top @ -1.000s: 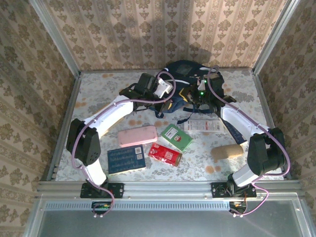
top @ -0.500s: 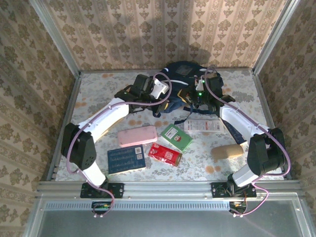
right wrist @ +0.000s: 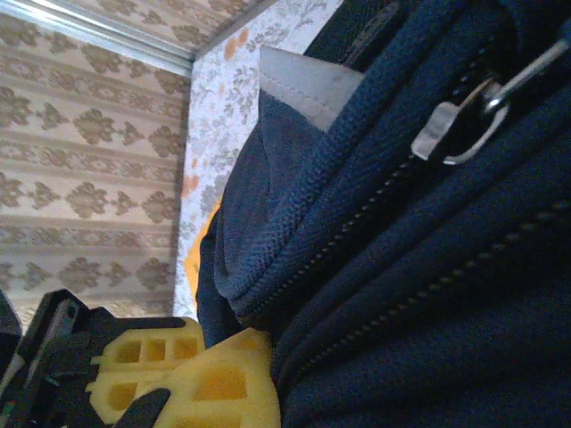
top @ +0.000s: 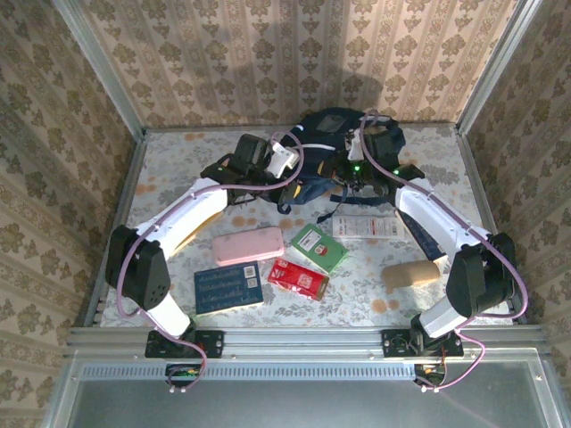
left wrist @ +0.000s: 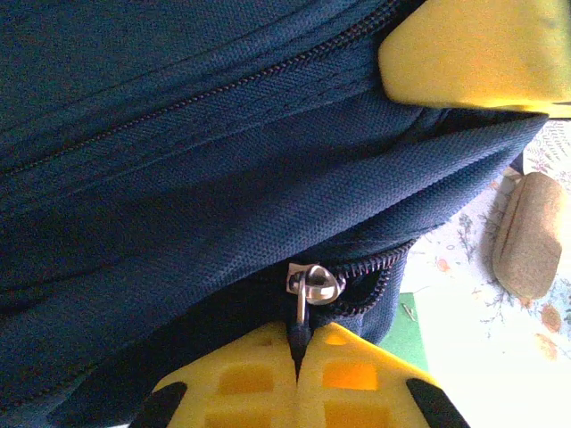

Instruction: Pack books, pencil case, and school supplies into a backpack

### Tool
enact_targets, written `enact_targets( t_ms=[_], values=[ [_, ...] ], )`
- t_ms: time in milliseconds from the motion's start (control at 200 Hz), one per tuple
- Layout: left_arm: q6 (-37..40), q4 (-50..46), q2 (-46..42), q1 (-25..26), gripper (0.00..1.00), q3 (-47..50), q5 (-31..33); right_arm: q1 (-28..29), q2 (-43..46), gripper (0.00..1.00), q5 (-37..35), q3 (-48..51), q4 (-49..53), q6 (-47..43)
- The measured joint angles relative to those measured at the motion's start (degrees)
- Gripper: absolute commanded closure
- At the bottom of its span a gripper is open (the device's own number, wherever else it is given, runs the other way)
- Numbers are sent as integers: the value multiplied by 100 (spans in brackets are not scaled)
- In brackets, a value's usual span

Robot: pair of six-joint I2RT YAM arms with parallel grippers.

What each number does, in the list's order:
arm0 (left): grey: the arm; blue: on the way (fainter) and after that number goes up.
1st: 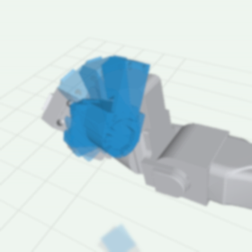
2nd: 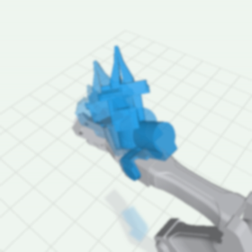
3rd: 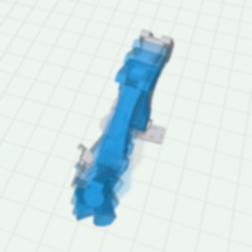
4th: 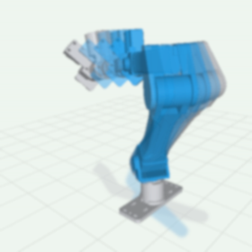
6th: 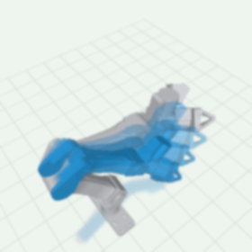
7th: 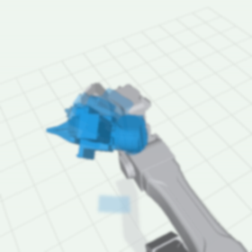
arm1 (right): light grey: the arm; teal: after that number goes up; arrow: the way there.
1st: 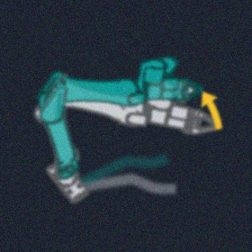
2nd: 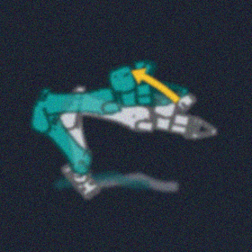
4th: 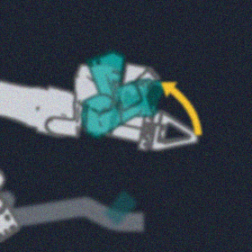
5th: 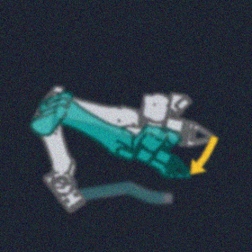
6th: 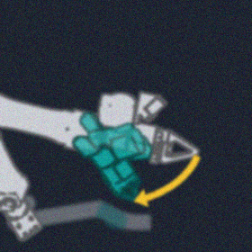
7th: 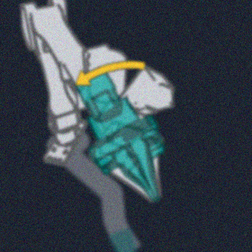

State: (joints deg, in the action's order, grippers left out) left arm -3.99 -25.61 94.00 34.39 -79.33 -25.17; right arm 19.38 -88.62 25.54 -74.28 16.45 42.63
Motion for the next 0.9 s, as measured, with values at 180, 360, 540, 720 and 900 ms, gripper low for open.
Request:
enact_targets(
  t_ms=[180, 360, 540, 720, 900],
  values=[
    [153, -411, 0, 2, 89, -238, 66, 162, -96, 100, -232, -450, 546, -850],
    [356, -826, 15, 17, 85, -511, 275, 190, -125, 100, -317, -599, 774, -1344],
    [461, -1134, 240, 52, 88, -643, 404, 190, -125, 100, -323, -603, 999, -1561],
    [525, -1239, 363, 153, 100, -719, 402, 179, -125, 100, -332, -603, 1064, -1613],
    [498, -1209, 367, 153, 100, -715, 422, 179, -122, 100, -378, -603, 1067, -1661]
  ],
)
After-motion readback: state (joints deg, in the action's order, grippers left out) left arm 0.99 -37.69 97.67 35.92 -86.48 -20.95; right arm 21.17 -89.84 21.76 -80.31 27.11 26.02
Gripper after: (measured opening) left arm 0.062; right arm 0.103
